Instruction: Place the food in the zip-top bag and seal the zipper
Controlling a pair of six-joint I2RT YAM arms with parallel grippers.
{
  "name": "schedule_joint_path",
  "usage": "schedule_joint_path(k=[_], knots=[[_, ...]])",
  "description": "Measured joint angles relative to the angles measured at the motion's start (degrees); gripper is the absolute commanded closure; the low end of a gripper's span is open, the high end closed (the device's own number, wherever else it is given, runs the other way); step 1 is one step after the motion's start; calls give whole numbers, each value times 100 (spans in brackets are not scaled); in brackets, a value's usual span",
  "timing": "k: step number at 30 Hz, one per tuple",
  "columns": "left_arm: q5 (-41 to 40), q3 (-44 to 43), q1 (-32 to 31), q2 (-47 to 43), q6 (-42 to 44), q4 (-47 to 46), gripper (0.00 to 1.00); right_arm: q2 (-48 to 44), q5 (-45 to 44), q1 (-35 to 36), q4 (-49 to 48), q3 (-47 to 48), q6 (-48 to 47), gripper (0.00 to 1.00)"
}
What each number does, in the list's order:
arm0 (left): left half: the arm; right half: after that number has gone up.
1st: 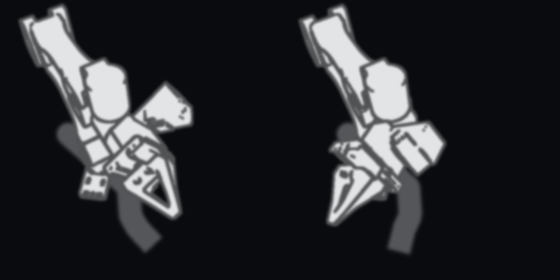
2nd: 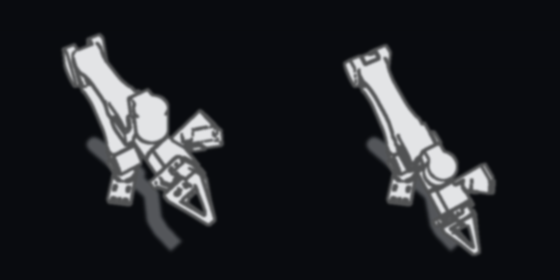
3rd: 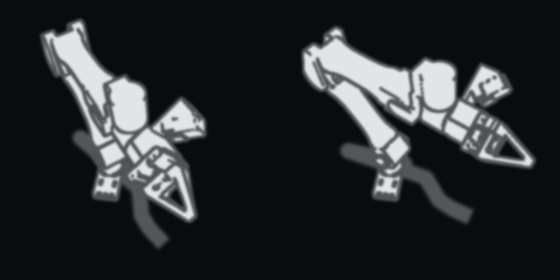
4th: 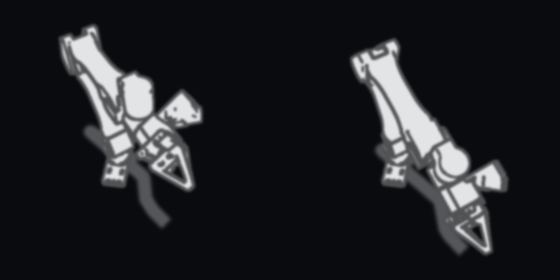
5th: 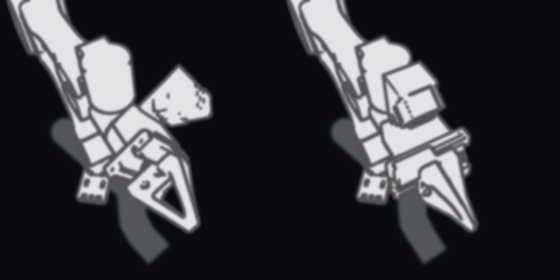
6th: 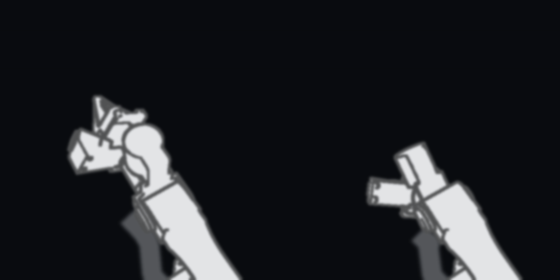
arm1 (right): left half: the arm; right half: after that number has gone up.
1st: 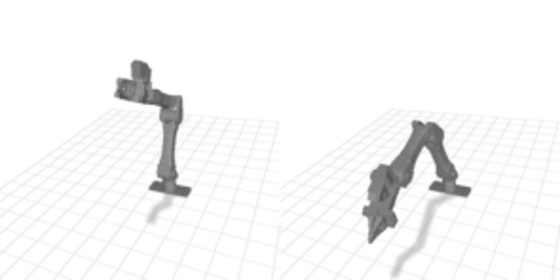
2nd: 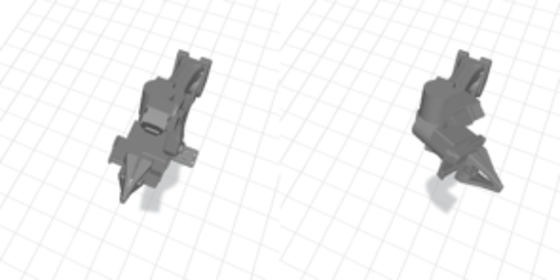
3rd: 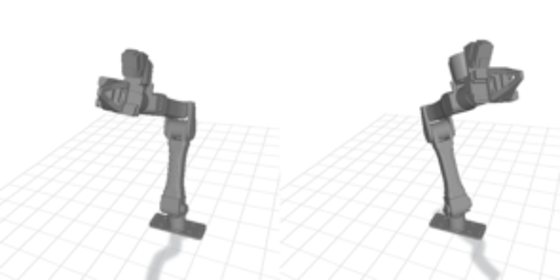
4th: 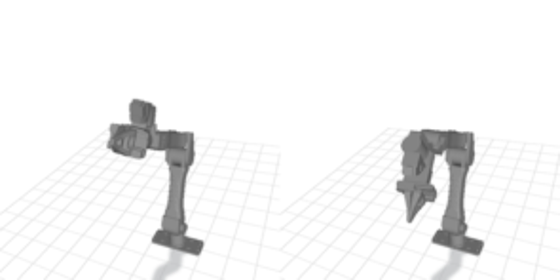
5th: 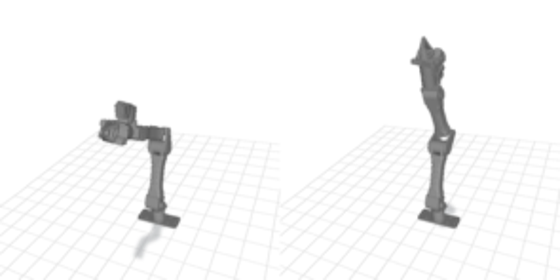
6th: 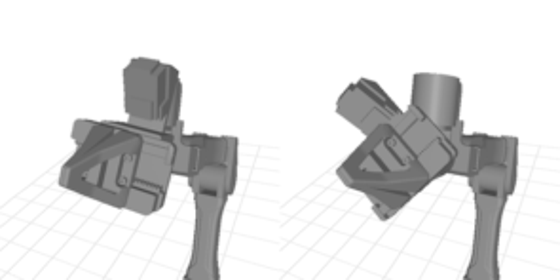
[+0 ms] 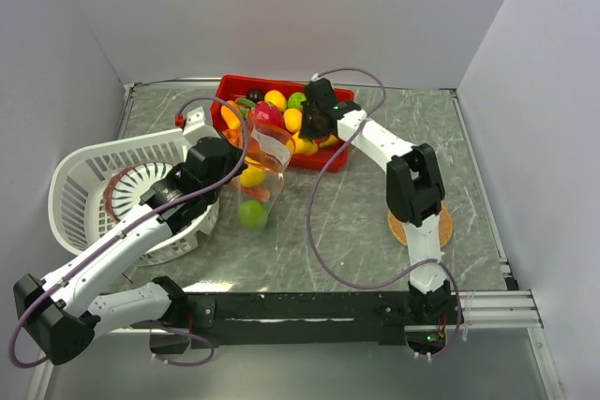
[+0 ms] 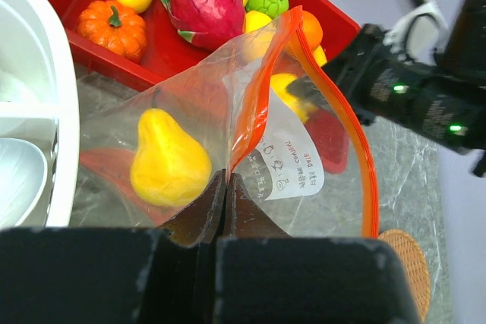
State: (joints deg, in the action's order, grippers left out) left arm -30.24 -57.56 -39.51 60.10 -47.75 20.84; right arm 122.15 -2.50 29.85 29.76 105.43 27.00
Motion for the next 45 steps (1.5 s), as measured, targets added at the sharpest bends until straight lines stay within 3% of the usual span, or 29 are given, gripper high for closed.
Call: schedule_joint_path(k=[19, 25, 32, 37, 38, 39, 41, 42, 45], knots=[[105, -179, 0, 848, 2, -295, 99, -1414, -612, -328, 304, -52, -225, 92], [227, -345, 0, 1182, 4, -420, 99, -2273, -706, -286, 404, -197, -280, 92], [313, -575, 0, 1432, 4, -487, 99, -3405, -715, 299, 343, -352, -304, 91], [343, -658, 0, 1443, 4, -533, 99, -3598, -688, 944, 269, -566, -299, 90], [343, -658, 0, 1443, 4, -542, 99, -3563, -669, 1023, 267, -619, -293, 88], [343, -658, 0, 1438, 2, -551, 99, -3508, -651, 1062, 271, -647, -289, 72], [345, -658, 0, 1419, 2, -555, 99, -3309, -627, 1095, 273, -647, -289, 52], [345, -658, 0, 1397, 0, -555, 99, -3189, -599, 1097, 280, -647, -275, 34], [350, -649, 0, 1307, 0, -584, 99, -2863, -540, 1106, 295, -643, -282, 15]])
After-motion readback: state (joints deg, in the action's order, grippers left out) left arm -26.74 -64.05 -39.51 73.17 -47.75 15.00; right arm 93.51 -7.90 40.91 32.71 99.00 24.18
